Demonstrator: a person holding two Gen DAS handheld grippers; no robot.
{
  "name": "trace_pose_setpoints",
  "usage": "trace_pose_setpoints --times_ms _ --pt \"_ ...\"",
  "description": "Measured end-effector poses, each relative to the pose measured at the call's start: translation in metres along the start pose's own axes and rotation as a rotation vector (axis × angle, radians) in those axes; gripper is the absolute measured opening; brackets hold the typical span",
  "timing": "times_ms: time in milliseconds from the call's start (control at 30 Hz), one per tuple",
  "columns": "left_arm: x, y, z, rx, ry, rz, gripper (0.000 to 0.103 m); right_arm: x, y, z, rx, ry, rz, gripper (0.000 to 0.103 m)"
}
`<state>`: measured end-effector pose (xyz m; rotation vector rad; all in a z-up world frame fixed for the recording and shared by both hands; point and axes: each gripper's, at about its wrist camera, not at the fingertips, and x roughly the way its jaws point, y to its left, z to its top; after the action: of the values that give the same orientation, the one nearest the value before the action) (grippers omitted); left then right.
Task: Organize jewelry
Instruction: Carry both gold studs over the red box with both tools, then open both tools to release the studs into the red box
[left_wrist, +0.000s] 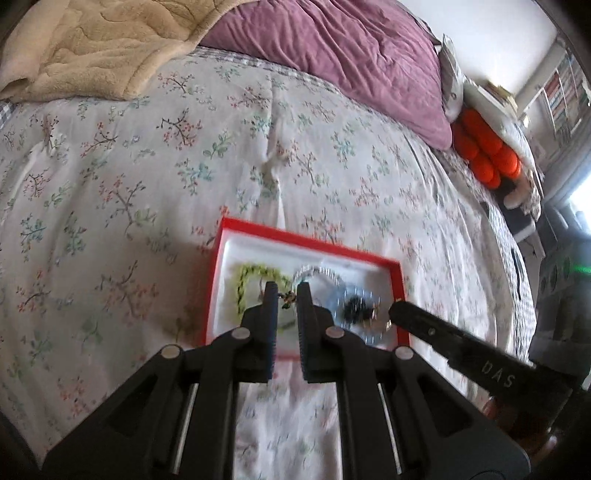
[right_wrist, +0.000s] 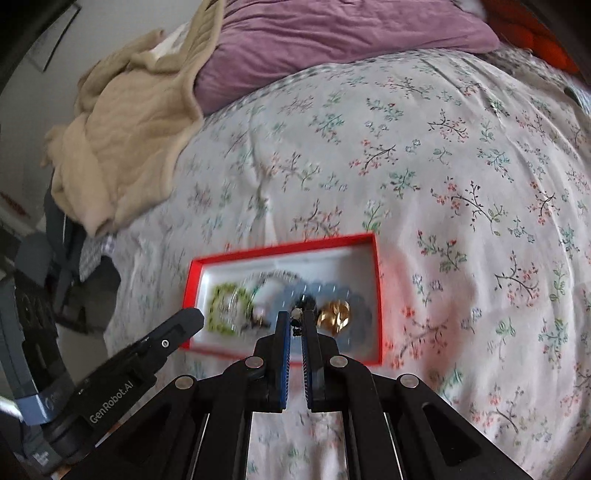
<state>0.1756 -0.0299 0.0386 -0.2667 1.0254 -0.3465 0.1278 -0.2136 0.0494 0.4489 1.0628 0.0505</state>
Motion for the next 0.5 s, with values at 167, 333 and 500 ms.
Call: trace_pose_setpoints --times_ms 167,333,500 --pt "0.013 0.000 0.007 -0.031 -0.023 0.010 0.011 0.010 -0.008 0.009 0.025 -0.039 -0.011 0.007" --pt "0.018 -0.004 0.006 -0.016 -0.033 0.044 0.011 0.017 -0.017 0.011 0.041 -0.052 -0.020 0.007" --pt "0.009 -0.008 0.005 0.001 -0.052 0.051 0.025 0.011 -0.020 0.012 0.055 -0.063 -0.001 0.014"
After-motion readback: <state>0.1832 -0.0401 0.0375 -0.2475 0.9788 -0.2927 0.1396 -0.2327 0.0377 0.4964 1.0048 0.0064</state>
